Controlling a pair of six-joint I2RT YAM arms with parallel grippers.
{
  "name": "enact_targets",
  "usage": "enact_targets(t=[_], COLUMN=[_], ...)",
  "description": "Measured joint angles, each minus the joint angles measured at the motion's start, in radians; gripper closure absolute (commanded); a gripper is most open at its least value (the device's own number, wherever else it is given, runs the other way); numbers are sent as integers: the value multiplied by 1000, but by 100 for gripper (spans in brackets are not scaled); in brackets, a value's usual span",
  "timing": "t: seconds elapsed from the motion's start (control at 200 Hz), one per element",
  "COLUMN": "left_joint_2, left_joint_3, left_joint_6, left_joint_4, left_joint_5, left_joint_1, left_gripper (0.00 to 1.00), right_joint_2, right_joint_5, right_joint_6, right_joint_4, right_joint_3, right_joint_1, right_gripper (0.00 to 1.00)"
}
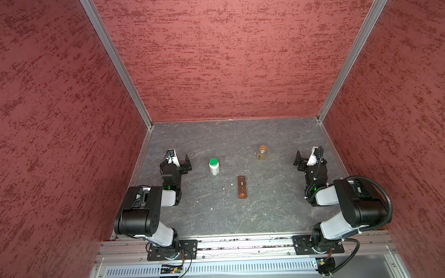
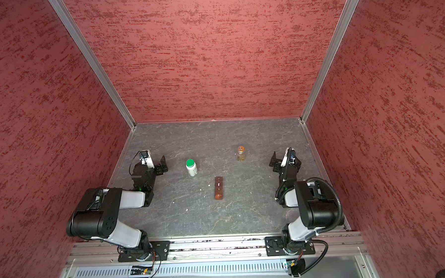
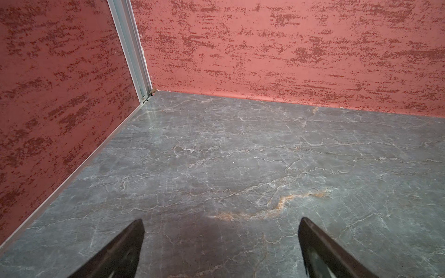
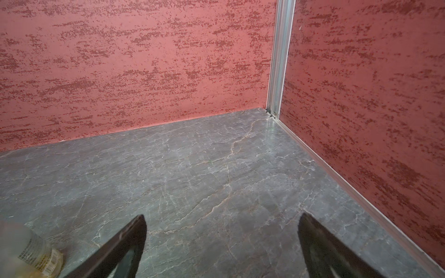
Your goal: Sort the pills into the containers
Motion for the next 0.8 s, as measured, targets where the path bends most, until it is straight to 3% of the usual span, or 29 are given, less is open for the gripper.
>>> enact_targets(t=[0.797], left_joint_2=[0], left_joint_3=[0], left_joint_6=[-3], left_joint_4=[-3], left_joint_5=[0], left_joint_1=[1], left_gripper=[1], right_joint_2=[0], right_joint_5=[-8], right_joint_6=[0], right_joint_4=[-23], right_joint_3=[0], right_joint_1=[0], right_gripper=[1])
